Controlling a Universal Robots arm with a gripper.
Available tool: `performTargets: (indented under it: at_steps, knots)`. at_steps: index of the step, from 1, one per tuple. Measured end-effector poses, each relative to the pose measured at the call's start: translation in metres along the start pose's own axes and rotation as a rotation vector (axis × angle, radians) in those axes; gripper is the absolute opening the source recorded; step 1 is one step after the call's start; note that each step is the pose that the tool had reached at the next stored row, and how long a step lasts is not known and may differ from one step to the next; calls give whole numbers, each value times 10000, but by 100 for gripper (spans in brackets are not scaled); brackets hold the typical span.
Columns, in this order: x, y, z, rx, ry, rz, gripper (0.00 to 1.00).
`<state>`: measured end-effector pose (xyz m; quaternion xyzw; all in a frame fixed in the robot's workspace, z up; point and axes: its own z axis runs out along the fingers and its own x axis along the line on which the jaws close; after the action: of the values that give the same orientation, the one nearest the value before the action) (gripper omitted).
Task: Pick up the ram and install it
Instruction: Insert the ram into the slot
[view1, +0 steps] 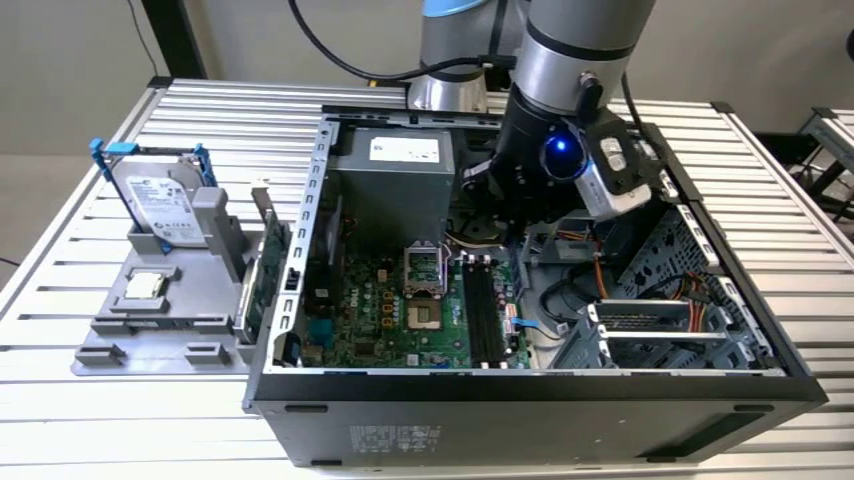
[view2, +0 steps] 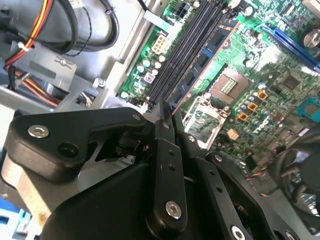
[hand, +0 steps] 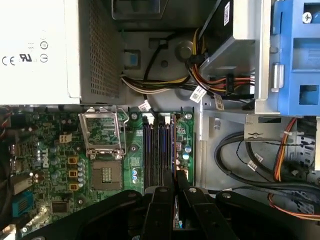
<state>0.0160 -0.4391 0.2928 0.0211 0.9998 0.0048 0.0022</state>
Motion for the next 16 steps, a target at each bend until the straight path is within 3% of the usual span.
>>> performTargets:
  at_steps: [3, 16]
  knots:
    - [0, 0, 43, 54, -9, 51, 0]
    - [1, 5, 248, 77, -31, 138, 0]
